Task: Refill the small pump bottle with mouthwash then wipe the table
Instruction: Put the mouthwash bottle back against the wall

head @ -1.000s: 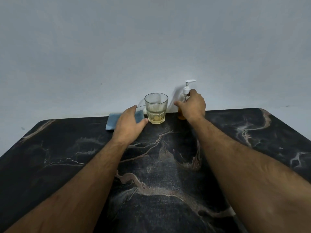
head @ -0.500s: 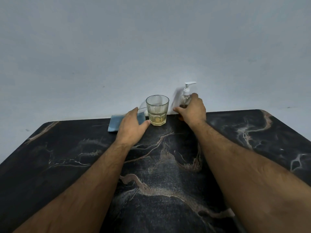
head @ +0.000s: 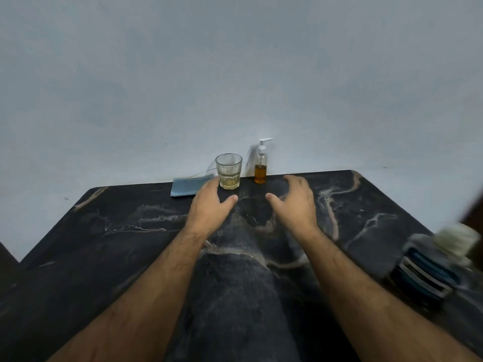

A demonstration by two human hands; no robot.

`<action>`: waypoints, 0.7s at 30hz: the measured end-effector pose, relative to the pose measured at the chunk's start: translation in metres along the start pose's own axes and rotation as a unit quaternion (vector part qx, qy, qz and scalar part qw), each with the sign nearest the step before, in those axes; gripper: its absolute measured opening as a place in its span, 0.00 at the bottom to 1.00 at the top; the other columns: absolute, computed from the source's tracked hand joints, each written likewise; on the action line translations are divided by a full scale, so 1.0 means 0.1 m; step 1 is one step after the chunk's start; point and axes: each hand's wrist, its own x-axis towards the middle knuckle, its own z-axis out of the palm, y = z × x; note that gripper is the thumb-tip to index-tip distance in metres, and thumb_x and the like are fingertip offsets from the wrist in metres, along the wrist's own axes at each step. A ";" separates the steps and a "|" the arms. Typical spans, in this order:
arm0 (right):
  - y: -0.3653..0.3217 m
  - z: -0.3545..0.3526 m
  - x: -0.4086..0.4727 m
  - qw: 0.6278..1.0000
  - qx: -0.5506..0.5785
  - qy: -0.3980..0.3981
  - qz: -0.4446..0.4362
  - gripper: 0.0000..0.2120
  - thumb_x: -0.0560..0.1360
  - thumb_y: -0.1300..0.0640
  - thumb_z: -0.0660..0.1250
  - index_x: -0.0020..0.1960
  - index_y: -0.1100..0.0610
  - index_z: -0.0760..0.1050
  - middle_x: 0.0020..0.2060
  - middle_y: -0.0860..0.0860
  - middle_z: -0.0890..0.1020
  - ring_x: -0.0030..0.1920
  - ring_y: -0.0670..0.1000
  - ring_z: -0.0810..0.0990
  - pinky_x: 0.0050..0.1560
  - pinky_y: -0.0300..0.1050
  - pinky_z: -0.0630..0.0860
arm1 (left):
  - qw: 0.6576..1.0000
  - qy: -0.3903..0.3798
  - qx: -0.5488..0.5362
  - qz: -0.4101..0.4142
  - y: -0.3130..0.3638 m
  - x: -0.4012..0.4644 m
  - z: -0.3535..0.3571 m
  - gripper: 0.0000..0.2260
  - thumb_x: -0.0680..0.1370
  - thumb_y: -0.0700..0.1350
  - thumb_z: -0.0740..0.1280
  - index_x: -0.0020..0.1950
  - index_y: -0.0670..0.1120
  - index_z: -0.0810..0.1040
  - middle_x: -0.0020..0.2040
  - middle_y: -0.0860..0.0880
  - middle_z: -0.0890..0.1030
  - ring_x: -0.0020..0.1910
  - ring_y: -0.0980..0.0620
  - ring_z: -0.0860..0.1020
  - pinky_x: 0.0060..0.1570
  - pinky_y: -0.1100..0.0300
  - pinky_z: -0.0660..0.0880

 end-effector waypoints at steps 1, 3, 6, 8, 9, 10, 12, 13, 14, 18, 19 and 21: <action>-0.01 -0.12 -0.13 1.000 0.000 -0.005 -0.007 0.30 0.74 0.46 0.71 0.72 0.55 0.68 0.70 0.53 0.71 0.70 0.53 0.69 0.68 0.50 0.68 | 1.000 -0.007 -0.001 0.002 0.08 -0.12 -0.02 0.33 0.77 0.55 0.69 0.78 0.48 0.61 0.76 0.48 0.67 0.74 0.49 0.65 0.70 0.53 0.63; -0.01 -0.40 -0.40 1.000 0.000 -0.022 -0.023 0.29 0.74 0.46 0.70 0.71 0.55 0.70 0.70 0.52 0.72 0.69 0.52 0.71 0.68 0.49 0.70 | 1.000 -0.014 -0.011 0.011 0.23 -0.36 -0.05 0.33 0.76 0.55 0.69 0.78 0.49 0.61 0.76 0.48 0.67 0.74 0.49 0.65 0.70 0.52 0.63; 0.04 -0.79 -0.75 0.999 0.011 -0.034 -0.032 0.27 0.74 0.46 0.70 0.70 0.54 0.71 0.67 0.50 0.74 0.67 0.50 0.73 0.68 0.49 0.70 | 0.998 -0.030 -0.044 0.026 0.43 -0.69 -0.05 0.31 0.76 0.54 0.70 0.77 0.50 0.64 0.75 0.48 0.69 0.72 0.50 0.69 0.70 0.51 0.67; 0.10 -1.03 -1.00 0.998 0.026 -0.035 -0.035 0.25 0.74 0.46 0.70 0.68 0.53 0.72 0.66 0.50 0.75 0.65 0.49 0.73 0.66 0.47 0.70 | 0.995 -0.049 -0.080 0.027 0.57 -0.94 0.00 0.30 0.76 0.54 0.70 0.76 0.52 0.65 0.73 0.48 0.71 0.70 0.52 0.71 0.68 0.49 0.70; 0.13 -1.12 -1.11 0.998 0.034 -0.034 -0.034 0.25 0.74 0.46 0.70 0.68 0.53 0.73 0.65 0.49 0.75 0.65 0.48 0.73 0.65 0.46 0.71 | 0.993 -0.056 -0.098 0.028 0.62 -1.04 0.05 0.29 0.76 0.54 0.70 0.75 0.52 0.66 0.73 0.49 0.72 0.69 0.53 0.71 0.67 0.49 0.71; 0.17 -1.22 -1.22 0.998 0.039 -0.029 -0.032 0.24 0.74 0.45 0.70 0.67 0.53 0.73 0.64 0.49 0.75 0.64 0.48 0.74 0.63 0.46 0.72 | 0.991 -0.063 -0.115 0.030 0.69 -1.14 0.09 0.29 0.76 0.53 0.71 0.75 0.52 0.67 0.72 0.49 0.73 0.68 0.53 0.72 0.66 0.50 0.72; 0.26 -1.40 -1.44 0.998 0.053 -0.013 -0.028 0.22 0.74 0.45 0.71 0.65 0.51 0.75 0.61 0.48 0.77 0.59 0.46 0.76 0.60 0.45 0.75 | 0.985 -0.078 -0.150 0.033 0.81 -1.31 0.19 0.27 0.76 0.52 0.71 0.74 0.52 0.69 0.71 0.50 0.74 0.67 0.55 0.73 0.65 0.51 0.72; 0.31 -1.48 -1.54 0.997 0.066 -0.003 -0.028 0.20 0.74 0.45 0.71 0.63 0.50 0.76 0.58 0.46 0.78 0.56 0.44 0.77 0.57 0.44 0.76 | 0.982 -0.088 -0.165 0.033 0.87 -1.38 0.24 0.26 0.76 0.51 0.71 0.73 0.52 0.69 0.70 0.50 0.75 0.66 0.55 0.74 0.66 0.51 0.73; 0.36 -1.54 -1.63 0.996 0.082 0.004 -0.028 0.18 0.73 0.45 0.72 0.60 0.50 0.77 0.55 0.45 0.79 0.53 0.43 0.78 0.55 0.43 0.76 | 0.979 -0.099 -0.176 0.032 0.91 -1.44 0.29 0.26 0.76 0.51 0.71 0.73 0.52 0.70 0.70 0.50 0.75 0.66 0.55 0.74 0.66 0.51 0.73; 0.58 -1.78 -1.95 0.987 0.144 0.067 -0.031 0.04 0.73 0.50 0.72 0.46 0.50 0.81 0.41 0.43 0.83 0.44 0.41 0.81 0.46 0.41 0.79 | 0.966 -0.127 -0.219 0.048 1.14 -1.64 0.52 0.24 0.77 0.47 0.71 0.72 0.48 0.71 0.67 0.49 0.77 0.62 0.56 0.77 0.61 0.59 0.74; 0.65 -1.82 -2.00 0.983 0.155 0.093 -0.028 0.02 0.74 0.51 0.72 0.43 0.49 0.81 0.39 0.44 0.83 0.42 0.42 0.81 0.43 0.42 0.79 | 0.963 -0.134 -0.228 0.052 1.19 -1.67 0.57 0.23 0.77 0.46 0.71 0.72 0.47 0.71 0.67 0.49 0.77 0.59 0.58 0.77 0.59 0.62 0.74; 0.81 -1.92 -2.10 0.974 0.175 0.147 -0.005 0.04 0.74 0.53 0.72 0.40 0.50 0.81 0.36 0.44 0.83 0.40 0.44 0.82 0.41 0.43 0.79 | 0.958 -0.149 -0.240 0.055 1.29 -1.72 0.68 0.22 0.78 0.45 0.70 0.71 0.47 0.72 0.65 0.50 0.78 0.54 0.64 0.77 0.56 0.64 0.73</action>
